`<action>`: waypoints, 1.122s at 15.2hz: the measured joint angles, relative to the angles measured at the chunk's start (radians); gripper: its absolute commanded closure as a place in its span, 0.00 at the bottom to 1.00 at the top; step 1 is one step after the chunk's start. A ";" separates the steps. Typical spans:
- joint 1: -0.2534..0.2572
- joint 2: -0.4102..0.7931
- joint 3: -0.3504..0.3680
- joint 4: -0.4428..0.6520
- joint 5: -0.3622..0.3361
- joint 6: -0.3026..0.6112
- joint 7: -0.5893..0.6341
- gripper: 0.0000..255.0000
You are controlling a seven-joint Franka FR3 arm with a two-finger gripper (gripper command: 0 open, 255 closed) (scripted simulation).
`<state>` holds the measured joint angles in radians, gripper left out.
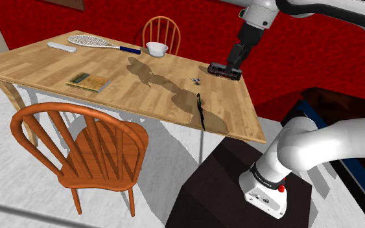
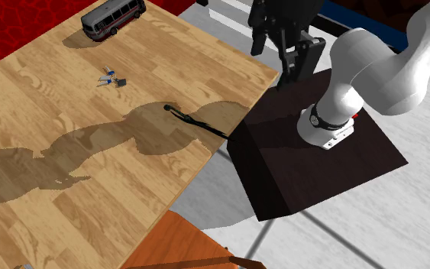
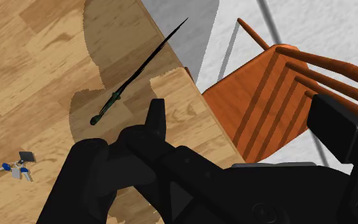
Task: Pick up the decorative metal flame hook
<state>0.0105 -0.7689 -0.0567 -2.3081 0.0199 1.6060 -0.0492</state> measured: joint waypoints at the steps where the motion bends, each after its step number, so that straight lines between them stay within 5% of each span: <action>1: 0.000 0.000 0.000 0.000 0.000 0.000 0.000 0.00; 17: -0.126 0.392 -0.017 -0.120 0.023 0.421 0.284 0.00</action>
<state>-0.1156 -0.3771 -0.0738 -2.4277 0.0425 2.0266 0.2349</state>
